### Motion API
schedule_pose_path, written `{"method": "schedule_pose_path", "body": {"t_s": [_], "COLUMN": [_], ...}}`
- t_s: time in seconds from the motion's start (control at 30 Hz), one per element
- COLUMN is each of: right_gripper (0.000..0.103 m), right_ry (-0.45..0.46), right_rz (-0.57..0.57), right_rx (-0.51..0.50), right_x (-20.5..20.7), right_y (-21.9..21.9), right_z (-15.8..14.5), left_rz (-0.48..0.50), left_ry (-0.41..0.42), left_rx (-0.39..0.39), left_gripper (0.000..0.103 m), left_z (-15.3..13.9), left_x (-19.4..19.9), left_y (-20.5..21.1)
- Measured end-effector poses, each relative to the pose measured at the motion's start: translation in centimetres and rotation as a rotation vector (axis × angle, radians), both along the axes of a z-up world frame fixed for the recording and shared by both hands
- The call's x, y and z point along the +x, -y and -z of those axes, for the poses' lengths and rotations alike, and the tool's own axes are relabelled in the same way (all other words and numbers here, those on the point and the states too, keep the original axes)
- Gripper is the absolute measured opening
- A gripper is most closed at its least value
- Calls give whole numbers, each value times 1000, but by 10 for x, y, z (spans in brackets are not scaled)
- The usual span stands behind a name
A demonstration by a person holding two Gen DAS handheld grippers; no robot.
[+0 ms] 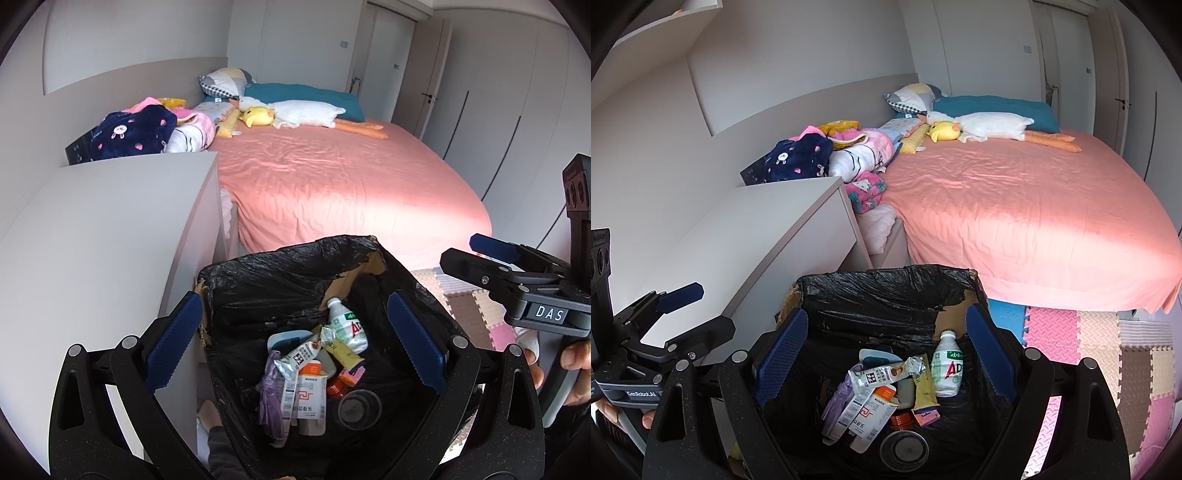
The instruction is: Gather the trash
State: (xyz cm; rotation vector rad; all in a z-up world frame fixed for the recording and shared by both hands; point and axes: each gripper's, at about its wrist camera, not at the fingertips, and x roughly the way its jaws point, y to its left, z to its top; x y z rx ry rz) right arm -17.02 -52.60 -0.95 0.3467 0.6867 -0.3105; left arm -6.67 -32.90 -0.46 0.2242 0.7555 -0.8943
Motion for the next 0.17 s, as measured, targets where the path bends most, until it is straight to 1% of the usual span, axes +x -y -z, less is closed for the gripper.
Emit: {"method": "schedule_pose_path", "body": {"t_s": [0.17], "right_gripper": [88], "right_ry": [0], "right_rz": [-1], "right_rx": [-2], "right_x": [-2], "right_y": [3], "right_z": [-1], "left_rz": [0], "left_ry": [-37], "left_rx": [-14], "left_gripper": [97], "left_z": [1], "left_x": [4], "left_y": [-2]}}
